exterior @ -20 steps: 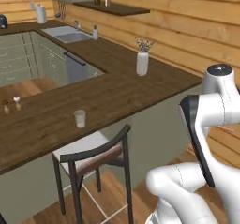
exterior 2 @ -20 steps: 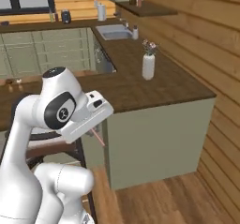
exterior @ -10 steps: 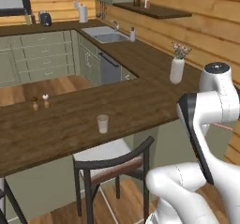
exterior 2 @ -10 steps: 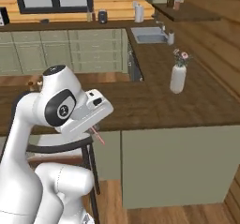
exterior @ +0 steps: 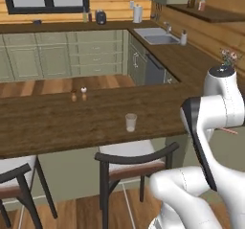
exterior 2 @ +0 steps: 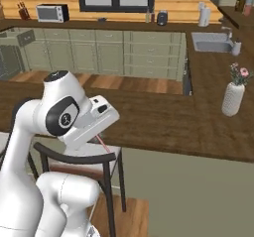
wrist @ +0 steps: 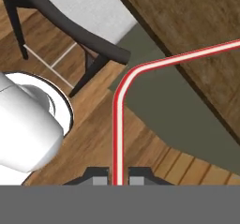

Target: Take a straw from the drawer in front and place it inside the glass cup on the dining counter.

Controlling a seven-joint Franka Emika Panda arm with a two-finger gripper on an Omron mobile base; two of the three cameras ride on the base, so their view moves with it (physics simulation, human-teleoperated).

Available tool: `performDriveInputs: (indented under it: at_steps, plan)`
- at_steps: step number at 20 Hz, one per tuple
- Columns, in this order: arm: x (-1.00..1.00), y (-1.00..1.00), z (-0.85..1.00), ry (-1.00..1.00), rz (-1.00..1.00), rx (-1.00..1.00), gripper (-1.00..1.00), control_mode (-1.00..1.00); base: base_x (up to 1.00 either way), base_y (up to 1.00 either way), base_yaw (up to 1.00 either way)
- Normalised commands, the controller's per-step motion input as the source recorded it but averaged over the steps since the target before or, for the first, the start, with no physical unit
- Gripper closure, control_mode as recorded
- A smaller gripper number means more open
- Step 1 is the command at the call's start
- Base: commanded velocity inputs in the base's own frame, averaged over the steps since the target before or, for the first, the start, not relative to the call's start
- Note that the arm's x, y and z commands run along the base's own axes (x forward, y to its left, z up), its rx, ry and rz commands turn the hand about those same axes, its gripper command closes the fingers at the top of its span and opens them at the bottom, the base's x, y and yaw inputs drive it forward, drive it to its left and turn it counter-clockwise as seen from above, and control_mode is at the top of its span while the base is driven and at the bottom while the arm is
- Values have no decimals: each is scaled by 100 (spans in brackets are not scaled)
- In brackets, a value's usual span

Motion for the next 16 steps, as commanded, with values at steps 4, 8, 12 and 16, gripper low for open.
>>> performDriveInputs:
  at_steps: [4,8,12,16]
  plan:
    - [0,0,0,0,0,0,100,100,64,-14,44]
    - [48,-9,4,-14,31,6,100,-100,15,-7,10]
    - [68,0,28,-22,39,8,100,-100,0,0,0]
    - [54,0,28,-13,38,11,100,-100,0,0,0]
